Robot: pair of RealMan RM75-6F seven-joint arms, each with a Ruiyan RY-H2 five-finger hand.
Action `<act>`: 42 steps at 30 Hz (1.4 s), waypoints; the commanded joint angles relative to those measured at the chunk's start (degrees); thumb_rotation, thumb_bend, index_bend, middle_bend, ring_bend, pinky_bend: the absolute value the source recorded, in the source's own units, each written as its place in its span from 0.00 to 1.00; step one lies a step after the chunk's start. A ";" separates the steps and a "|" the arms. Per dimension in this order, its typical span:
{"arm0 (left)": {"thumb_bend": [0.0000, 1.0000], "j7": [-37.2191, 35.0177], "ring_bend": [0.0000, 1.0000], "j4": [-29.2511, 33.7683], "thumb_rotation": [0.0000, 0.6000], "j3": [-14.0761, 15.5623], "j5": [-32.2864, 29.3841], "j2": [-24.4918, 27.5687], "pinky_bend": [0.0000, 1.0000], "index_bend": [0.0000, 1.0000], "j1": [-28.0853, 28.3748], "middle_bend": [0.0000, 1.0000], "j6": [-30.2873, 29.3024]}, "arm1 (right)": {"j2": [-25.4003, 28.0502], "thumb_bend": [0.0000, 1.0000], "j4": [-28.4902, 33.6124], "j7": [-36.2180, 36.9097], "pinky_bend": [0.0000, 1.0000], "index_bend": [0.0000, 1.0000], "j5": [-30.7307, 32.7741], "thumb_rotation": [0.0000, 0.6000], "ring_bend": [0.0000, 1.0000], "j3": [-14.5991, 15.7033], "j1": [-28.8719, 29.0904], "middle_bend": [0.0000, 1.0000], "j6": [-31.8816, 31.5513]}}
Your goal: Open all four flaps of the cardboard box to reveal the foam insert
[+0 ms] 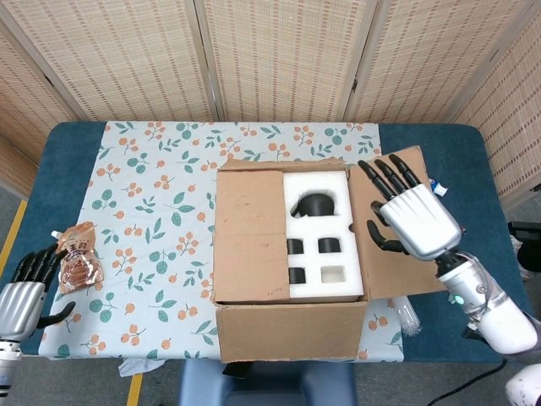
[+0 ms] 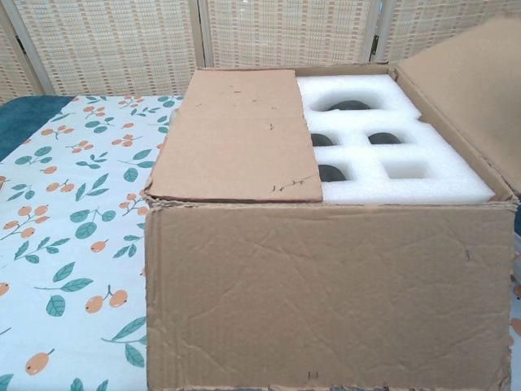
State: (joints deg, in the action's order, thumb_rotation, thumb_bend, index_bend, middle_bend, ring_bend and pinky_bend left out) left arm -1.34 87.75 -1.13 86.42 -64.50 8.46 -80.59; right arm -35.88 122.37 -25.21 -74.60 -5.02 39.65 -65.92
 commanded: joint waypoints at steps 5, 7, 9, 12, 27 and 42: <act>0.30 1.29 0.00 -0.21 1.00 0.06 0.50 -0.73 0.00 0.00 0.37 0.00 0.10 | 3.19 0.63 -1.91 5.06 0.00 0.65 -8.58 0.44 0.02 4.27 -10.74 0.02 -8.53; 0.30 0.95 0.00 -0.53 1.00 -0.03 1.13 -0.99 0.00 0.00 0.44 0.00 -0.47 | 2.58 0.64 -3.33 8.33 0.00 0.63 -11.01 0.44 0.03 4.97 -13.21 0.02 -10.69; 0.30 0.07 0.01 -1.00 1.00 -0.16 2.17 -1.28 0.00 0.03 0.52 0.01 -1.46 | 1.54 0.65 -5.09 11.17 0.00 0.56 -13.28 0.44 0.03 5.70 -15.26 0.01 -12.42; 0.32 -1.92 0.02 -1.59 1.00 -0.18 5.10 -1.74 0.00 0.08 1.07 0.02 -3.22 | -1.42 0.65 -9.17 16.18 0.00 0.41 -16.93 0.52 0.02 6.82 -18.69 0.00 -15.98; 0.94 -6.12 0.04 10.46 1.00 -2.76 17.47 5.91 0.00 0.44 14.56 0.13 3.43 | -17.49 0.65 -27.22 27.14 0.00 0.29 -24.17 0.64 0.00 9.41 -33.57 0.00 -33.62; 1.00 -5.22 0.04 16.91 1.00 -10.04 10.66 0.75 0.00 0.50 33.59 0.16 25.40 | -22.30 0.65 -39.88 49.35 0.00 0.29 -22.01 0.65 0.00 6.36 -40.21 0.00 -44.26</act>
State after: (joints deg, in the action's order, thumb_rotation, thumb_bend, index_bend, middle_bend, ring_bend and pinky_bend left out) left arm -6.12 104.89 -9.45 99.04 -61.95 39.44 -57.80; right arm -57.62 83.40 22.68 -97.42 1.93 0.09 -109.85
